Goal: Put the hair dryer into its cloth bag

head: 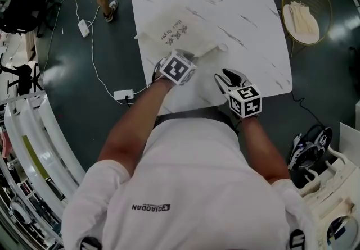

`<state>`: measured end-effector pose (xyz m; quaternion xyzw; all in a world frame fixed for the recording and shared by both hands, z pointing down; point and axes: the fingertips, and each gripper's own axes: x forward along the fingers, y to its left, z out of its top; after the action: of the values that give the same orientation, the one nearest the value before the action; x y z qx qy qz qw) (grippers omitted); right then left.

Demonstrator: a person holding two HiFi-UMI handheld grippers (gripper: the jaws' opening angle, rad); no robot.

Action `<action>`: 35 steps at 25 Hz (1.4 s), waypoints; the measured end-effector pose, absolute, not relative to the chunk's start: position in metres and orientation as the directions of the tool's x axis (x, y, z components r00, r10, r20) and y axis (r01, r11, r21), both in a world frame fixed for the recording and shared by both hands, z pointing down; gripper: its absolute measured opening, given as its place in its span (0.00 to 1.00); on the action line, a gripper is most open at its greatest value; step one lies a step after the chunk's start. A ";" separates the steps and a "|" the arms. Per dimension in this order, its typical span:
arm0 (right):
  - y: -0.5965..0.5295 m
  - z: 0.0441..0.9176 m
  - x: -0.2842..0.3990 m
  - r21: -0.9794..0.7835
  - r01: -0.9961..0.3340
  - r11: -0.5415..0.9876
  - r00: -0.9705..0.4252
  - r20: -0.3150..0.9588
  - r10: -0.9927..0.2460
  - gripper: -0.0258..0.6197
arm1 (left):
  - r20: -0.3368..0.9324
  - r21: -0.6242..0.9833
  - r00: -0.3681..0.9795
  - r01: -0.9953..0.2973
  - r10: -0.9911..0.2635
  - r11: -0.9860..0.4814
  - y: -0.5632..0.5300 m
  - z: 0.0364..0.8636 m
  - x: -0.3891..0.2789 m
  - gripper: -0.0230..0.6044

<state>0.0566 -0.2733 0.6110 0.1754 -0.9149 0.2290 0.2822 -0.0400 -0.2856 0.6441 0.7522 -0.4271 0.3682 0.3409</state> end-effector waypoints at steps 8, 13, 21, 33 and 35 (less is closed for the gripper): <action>-0.267 0.573 0.077 -0.474 -0.536 0.698 -0.820 0.489 -0.298 0.10 | 0.856 0.152 0.362 -0.858 -0.368 -0.491 -0.285 0.673 -0.029 0.17; -0.252 0.560 0.087 -0.532 -0.579 0.618 -0.810 0.458 -0.366 0.08 | 0.854 0.116 0.357 -0.839 -0.378 -0.532 -0.279 0.678 -0.028 0.20; -0.222 0.527 0.082 -0.479 -0.627 0.615 -0.778 0.430 -0.458 0.07 | 0.833 0.179 0.440 -0.789 -0.336 -0.589 -0.259 0.672 -0.025 0.33; -0.178 0.485 0.040 -0.441 -0.607 0.661 -0.794 0.364 -0.487 0.07 | 0.713 0.218 0.538 -0.780 -0.449 -0.587 -0.197 0.591 -0.070 0.13; -0.174 0.479 0.033 -0.431 -0.588 0.684 -0.808 0.357 -0.469 0.07 | 0.670 0.242 0.552 -0.794 -0.495 -0.558 -0.190 0.570 -0.077 0.11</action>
<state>0.0329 -0.1741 0.4787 0.2902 -0.9110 0.2717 0.1096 -0.0766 -0.1896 0.5701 0.8384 -0.3845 0.2757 0.2708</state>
